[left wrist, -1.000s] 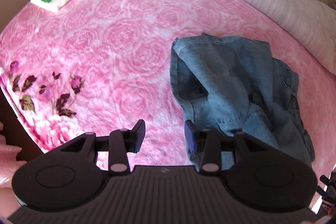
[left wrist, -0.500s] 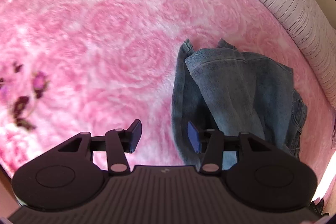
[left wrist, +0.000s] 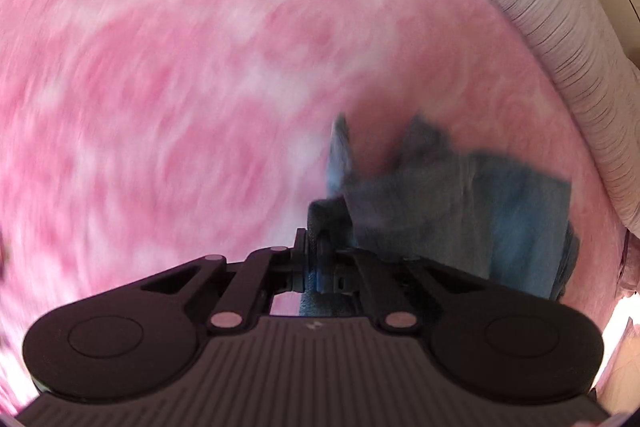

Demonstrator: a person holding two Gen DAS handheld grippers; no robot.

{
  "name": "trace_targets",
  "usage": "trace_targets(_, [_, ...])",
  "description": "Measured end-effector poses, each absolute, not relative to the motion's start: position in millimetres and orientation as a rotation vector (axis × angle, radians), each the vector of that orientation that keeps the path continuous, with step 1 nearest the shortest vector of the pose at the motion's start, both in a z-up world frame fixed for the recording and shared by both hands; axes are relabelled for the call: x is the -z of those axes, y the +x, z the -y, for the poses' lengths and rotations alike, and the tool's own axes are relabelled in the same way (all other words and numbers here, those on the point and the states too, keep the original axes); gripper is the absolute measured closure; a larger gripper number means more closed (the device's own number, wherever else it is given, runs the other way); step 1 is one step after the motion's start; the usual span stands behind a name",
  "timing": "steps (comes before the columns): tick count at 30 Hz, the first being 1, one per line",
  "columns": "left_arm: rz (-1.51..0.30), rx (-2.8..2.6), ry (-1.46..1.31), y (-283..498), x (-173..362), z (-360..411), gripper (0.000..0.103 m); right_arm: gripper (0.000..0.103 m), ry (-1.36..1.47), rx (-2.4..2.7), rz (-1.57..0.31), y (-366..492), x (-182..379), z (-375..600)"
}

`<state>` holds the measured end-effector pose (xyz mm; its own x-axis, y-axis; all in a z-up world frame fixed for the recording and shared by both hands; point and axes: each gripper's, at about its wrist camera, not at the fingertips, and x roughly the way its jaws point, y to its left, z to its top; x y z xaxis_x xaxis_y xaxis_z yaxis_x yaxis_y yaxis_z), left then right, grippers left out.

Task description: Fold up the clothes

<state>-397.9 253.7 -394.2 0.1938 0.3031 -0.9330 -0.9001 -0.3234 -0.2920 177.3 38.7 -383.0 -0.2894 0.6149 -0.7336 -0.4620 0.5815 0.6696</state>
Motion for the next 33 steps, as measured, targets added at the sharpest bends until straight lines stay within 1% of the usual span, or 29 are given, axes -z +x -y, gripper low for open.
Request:
trace_targets(3, [-0.608, -1.395, -1.165, -387, 336, -305, 0.102, 0.097, 0.304, -1.127, -1.453, 181, 324, -61])
trace_targets(6, [-0.498, -1.431, -0.978, -390, 259, -335, 0.102, 0.097, 0.440, -1.232, -1.295, 181, 254, -75])
trace_targets(9, [-0.373, -1.497, -0.814, -415, 187, -333, 0.102, 0.097, 0.590, -1.309, -1.106, 183, 187, -55])
trace_targets(10, [-0.328, -1.514, -0.802, -430, 171, -326, 0.102, 0.097, 0.607, -1.316, -1.054, 183, 169, -44])
trace_targets(11, [-0.280, -1.523, -0.812, -449, 159, -313, 0.102, 0.097, 0.617, -1.311, -1.014, 184, 157, -31])
trace_targets(14, [-0.153, -1.544, -0.867, -506, 147, -259, 0.101, 0.097, 0.603, -1.219, -0.982, 190, 152, 29])
trace_targets(16, [-0.130, -1.566, -0.903, -536, 160, -211, 0.101, 0.097, 0.593, -1.158, -0.959, 194, 149, 68])
trace_targets(17, [-0.123, -1.570, -0.933, -550, 170, -187, 0.099, 0.097, 0.584, -1.121, -0.962, 195, 153, 89])
trace_targets(20, [-0.162, -1.564, -1.112, -582, 232, -122, 0.097, 0.097, 0.506, -0.939, -1.095, 183, 207, 148])
trace_targets(21, [-0.216, -1.581, -1.164, -587, 257, -108, 0.096, 0.097, 0.470, -0.867, -1.152, 180, 228, 164])
trace_targets(22, [-0.311, -1.609, -1.207, -591, 284, -99, 0.095, 0.097, 0.433, -0.793, -1.207, 177, 248, 181])
trace_targets(23, [-0.408, -1.635, -1.249, -594, 311, -89, 0.092, 0.094, 0.396, -0.718, -1.261, 174, 269, 198])
trace_targets(25, [-0.612, -1.674, -1.304, -599, 357, -77, 0.093, 0.086, 0.303, -0.524, -1.375, 167, 314, 225])
trace_targets(27, [-0.694, -1.709, -1.314, -605, 376, -63, 0.094, 0.083, 0.236, -0.364, -1.439, 157, 344, 248])
trace_targets(29, [-0.751, -1.739, -1.321, -611, 391, -51, 0.093, 0.077, 0.233, -0.353, -1.455, 150, 352, 260])
trace_targets(32, [-0.712, -1.756, -1.324, -618, 387, -48, 0.089, 0.069, 0.229, -0.341, -1.475, 141, 363, 273])
trace_targets(33, [-0.698, -1.764, -1.327, -621, 387, -49, 0.088, 0.068, 0.230, -0.351, -1.471, 143, 364, 264])
